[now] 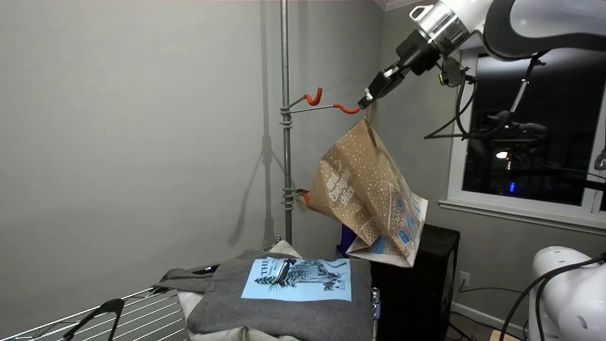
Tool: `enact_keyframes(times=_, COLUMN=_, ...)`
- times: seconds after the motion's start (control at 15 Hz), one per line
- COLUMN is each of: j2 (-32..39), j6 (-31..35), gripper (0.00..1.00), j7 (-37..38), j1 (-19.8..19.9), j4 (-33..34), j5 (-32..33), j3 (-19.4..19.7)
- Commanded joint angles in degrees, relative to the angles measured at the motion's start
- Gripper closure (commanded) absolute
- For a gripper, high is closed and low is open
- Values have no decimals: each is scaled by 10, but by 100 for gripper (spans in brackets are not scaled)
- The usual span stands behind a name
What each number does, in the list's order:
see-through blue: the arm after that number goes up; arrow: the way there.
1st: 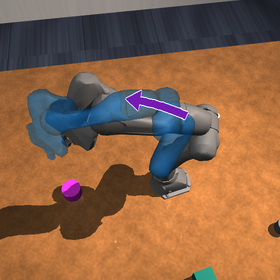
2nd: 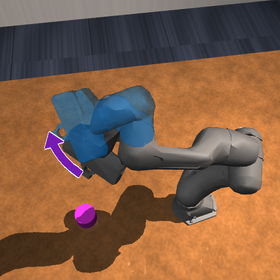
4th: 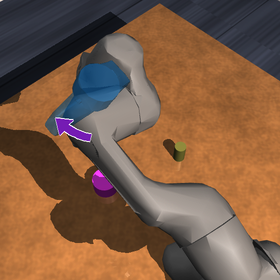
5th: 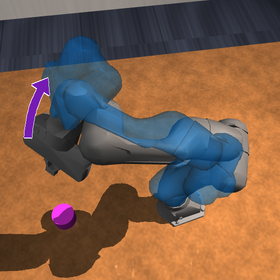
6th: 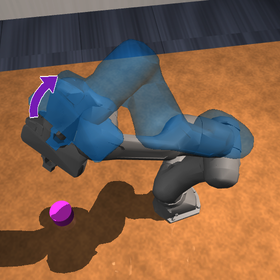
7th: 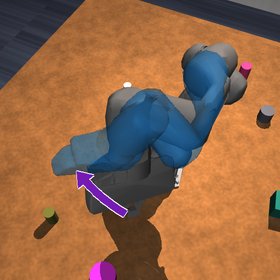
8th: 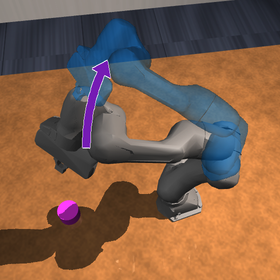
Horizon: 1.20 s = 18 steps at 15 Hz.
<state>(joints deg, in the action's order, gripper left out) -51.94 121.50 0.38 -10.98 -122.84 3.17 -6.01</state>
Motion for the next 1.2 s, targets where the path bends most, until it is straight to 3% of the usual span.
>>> enact_keyframes(times=0.0, j2=18, j6=-48, gripper=96, j7=-26, j1=29, j4=80, j5=16, j3=-10)
enact_keyframes(times=0.47, j2=65, j6=-43, gripper=96, j7=-8, j1=59, j4=171, j5=37, j3=-54)
enact_keyframes(times=1.13, j2=167, j6=-93, gripper=96, j7=29, j1=74, j4=292, j5=88, j3=-176)
